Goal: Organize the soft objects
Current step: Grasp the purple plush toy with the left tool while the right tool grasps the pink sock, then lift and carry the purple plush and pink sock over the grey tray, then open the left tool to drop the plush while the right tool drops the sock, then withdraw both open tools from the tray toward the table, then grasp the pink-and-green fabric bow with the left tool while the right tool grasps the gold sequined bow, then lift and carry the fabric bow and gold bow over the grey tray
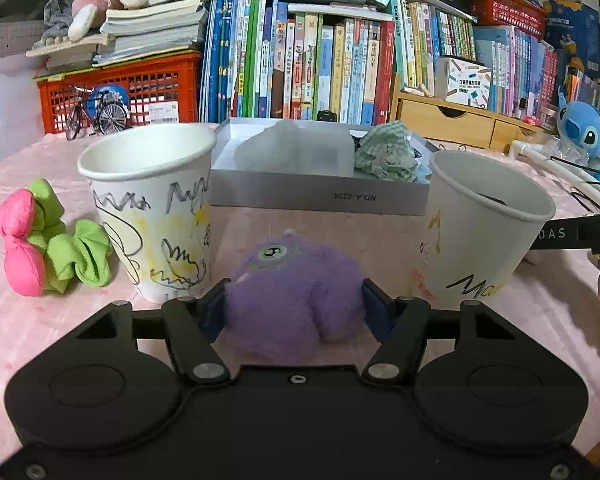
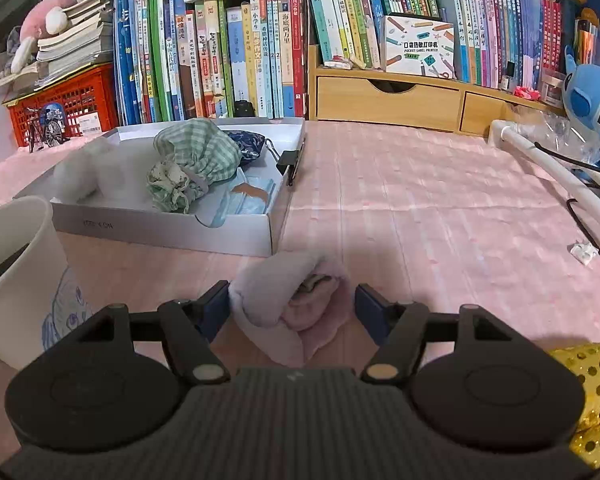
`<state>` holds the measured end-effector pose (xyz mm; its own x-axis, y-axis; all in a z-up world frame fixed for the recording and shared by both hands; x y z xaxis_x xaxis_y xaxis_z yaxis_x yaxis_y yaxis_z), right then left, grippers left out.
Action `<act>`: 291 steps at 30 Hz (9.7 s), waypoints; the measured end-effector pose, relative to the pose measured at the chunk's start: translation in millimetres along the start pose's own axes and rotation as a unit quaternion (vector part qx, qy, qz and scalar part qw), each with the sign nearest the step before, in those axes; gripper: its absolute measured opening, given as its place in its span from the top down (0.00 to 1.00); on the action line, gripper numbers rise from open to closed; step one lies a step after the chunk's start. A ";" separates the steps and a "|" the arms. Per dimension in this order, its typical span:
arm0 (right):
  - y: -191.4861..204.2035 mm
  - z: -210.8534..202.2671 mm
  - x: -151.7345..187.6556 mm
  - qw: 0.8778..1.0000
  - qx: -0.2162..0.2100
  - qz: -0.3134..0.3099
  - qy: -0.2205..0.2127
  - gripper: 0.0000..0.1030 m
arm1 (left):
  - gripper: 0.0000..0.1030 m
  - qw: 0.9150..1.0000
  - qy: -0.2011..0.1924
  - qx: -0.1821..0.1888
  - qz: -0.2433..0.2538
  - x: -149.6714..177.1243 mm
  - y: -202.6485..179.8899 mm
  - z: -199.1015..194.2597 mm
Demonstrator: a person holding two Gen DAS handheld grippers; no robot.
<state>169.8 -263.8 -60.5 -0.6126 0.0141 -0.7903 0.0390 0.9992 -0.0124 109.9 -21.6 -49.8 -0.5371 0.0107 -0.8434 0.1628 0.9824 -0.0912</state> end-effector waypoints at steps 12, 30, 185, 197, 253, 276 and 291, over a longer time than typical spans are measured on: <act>5.6 -17.0 -11.5 1.000 0.003 -0.018 -0.024 0.45 | 0.38 0.999 -0.034 0.019 0.037 -19.5 -8.4 -42.0; 1.1 -50.6 -85.3 0.996 -0.016 -0.012 -0.086 0.45 | 0.38 0.991 -0.093 0.083 0.056 -164.0 22.1 -96.0; 213.2 -138.5 14.2 0.952 -0.234 -0.159 -0.119 0.01 | 0.71 0.994 0.000 -0.023 -0.103 -11.0 172.9 -74.3; 173.6 -145.1 27.4 0.966 -0.181 -0.144 -0.115 0.01 | 0.70 0.996 0.026 0.076 -0.036 7.0 83.2 -93.6; 32.6 -134.3 67.9 0.998 0.038 0.007 -0.052 0.41 | 0.23 0.997 0.010 0.068 0.024 13.3 -9.6 -46.1; 70.5 -130.7 77.3 0.999 -0.004 -0.030 -0.042 0.41 | 0.60 0.995 0.025 0.095 0.008 14.6 -22.0 -36.7; 56.5 -173.2 33.1 0.992 0.013 -0.030 -0.120 0.41 | 0.60 0.995 -0.041 0.082 0.045 -37.8 -20.6 -93.8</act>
<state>15.1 -200.2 18.7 -0.4085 -0.0571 -0.9110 0.0306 0.9966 -0.0762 49.2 -24.7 33.6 -0.4457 0.0747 -0.8921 0.3436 0.9345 -0.0934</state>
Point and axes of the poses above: each gripper's, at about its wrist camera, not at the fingertips, and z roughly the way its jaws point, y to its left, x to its underside, the point moved 7 cm from there along z, roughly the way its jaws point, and after that the axes turned 5 degrees about x, right-handed, at the moved point
